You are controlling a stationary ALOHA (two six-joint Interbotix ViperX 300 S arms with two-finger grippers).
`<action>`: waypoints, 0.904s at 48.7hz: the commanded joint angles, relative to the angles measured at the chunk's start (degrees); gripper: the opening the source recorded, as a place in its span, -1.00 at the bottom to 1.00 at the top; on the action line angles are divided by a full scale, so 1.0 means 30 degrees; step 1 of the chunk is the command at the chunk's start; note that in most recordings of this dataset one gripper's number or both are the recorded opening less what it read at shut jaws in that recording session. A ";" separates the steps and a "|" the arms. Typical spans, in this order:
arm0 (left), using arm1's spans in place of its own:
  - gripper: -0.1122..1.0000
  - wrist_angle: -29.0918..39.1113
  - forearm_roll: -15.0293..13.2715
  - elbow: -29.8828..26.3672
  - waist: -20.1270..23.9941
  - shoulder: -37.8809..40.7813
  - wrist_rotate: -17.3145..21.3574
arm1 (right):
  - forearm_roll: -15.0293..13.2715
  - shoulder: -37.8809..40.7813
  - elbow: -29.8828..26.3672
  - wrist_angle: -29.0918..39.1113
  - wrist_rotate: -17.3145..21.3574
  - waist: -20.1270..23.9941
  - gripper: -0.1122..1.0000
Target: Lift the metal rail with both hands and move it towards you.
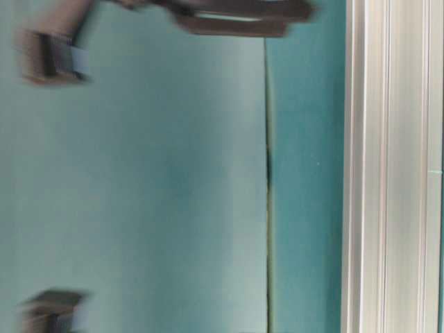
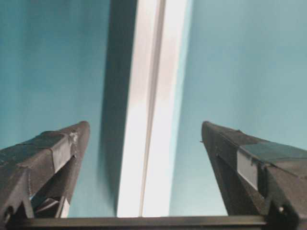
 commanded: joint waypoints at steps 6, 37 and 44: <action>0.99 -0.0088 -0.0029 0.0117 0.0146 -0.3545 0.0176 | -0.0117 -0.2812 0.0146 -0.0059 -0.0029 -0.0293 1.00; 0.98 -0.3135 -0.0029 0.1846 0.0381 -0.9492 0.0146 | -0.0117 -1.1689 0.4072 -0.5508 0.0059 -0.0439 0.99; 0.98 -0.4277 0.0000 0.1934 0.0469 -1.0576 0.0088 | -0.0088 -1.3184 0.4658 -0.5566 0.0176 -0.0498 0.98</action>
